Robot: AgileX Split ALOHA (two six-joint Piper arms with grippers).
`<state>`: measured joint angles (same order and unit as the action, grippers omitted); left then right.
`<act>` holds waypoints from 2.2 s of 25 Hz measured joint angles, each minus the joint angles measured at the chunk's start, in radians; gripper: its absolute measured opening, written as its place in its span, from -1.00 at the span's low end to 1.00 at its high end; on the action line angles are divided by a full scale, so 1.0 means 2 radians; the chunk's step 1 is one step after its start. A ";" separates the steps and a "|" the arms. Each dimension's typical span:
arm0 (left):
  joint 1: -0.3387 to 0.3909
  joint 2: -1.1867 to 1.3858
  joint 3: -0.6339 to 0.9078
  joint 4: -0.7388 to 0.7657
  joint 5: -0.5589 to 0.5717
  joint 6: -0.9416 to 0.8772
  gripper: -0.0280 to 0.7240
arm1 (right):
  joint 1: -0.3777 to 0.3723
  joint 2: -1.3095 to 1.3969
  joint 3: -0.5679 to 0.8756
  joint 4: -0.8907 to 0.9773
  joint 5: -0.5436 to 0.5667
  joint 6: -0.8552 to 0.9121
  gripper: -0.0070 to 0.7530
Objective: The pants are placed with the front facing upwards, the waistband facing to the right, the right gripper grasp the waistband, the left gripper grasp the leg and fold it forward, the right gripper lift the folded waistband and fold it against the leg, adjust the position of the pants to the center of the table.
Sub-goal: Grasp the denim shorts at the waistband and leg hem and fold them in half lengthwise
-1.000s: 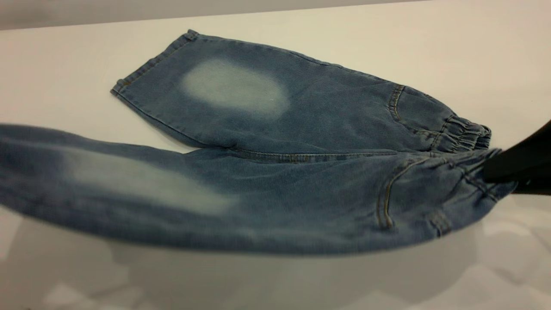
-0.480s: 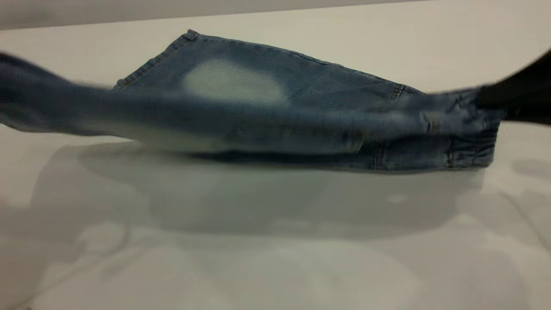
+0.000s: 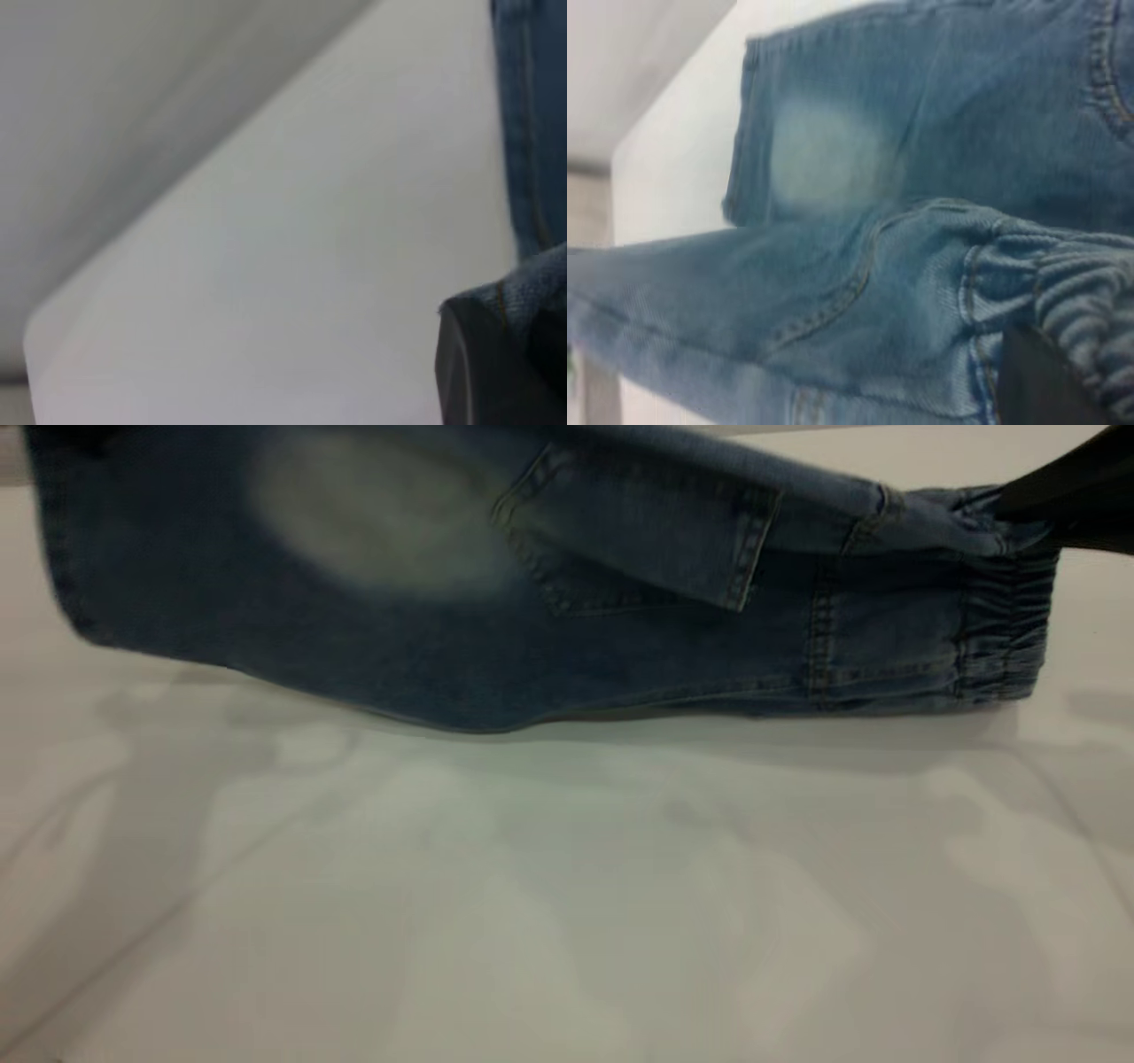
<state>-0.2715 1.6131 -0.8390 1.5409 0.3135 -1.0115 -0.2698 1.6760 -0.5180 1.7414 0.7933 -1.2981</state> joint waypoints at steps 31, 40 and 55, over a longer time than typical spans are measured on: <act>0.000 0.289 -0.246 0.102 -0.015 -0.098 -0.73 | 0.000 0.122 -0.089 0.002 -0.053 -0.029 -0.88; 0.000 0.325 -0.276 0.102 -0.017 -0.058 -0.73 | 0.000 0.122 -0.089 0.002 -0.075 -0.030 -0.87; 0.000 0.383 -0.350 0.102 -0.034 -0.060 -0.68 | 0.000 0.122 -0.089 0.002 -0.075 -0.038 -0.80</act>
<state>-0.2715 2.3784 -1.5398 1.7446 0.2462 -1.1322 -0.2698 1.9191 -0.6970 1.7446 0.6427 -1.3743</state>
